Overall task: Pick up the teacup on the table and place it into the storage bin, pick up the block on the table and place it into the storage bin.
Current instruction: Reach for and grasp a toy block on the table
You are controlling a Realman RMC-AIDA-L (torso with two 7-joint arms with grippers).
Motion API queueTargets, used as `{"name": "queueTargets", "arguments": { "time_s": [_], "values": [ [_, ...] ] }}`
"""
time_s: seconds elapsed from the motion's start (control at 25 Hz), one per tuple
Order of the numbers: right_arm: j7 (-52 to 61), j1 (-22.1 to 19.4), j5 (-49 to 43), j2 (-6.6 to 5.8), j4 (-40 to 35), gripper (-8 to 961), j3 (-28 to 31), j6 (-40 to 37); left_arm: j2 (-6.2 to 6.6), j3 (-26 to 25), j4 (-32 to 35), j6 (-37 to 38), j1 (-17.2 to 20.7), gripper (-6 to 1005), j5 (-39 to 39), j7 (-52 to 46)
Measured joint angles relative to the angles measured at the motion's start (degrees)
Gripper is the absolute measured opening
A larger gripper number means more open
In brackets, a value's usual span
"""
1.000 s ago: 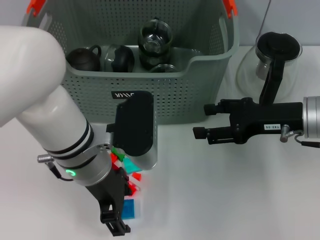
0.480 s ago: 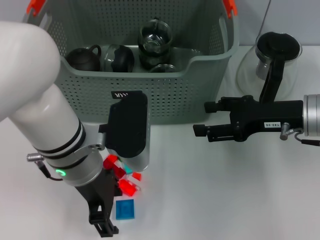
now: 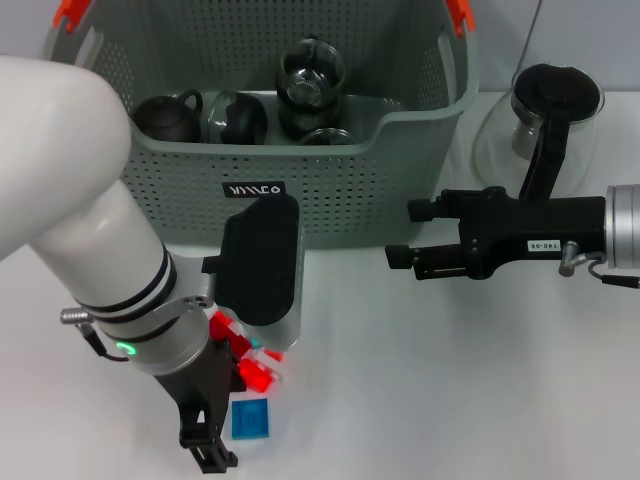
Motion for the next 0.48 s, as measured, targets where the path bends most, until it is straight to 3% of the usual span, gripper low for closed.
{"name": "queueTargets", "arguments": {
  "time_s": [0.48],
  "values": [
    [0.08, -0.03, 0.11, 0.06, 0.00, 851, 0.53, -0.08, -0.08, 3.21, -0.40, -1.35, -0.62, 829, -0.06, -0.27]
  ]
}}
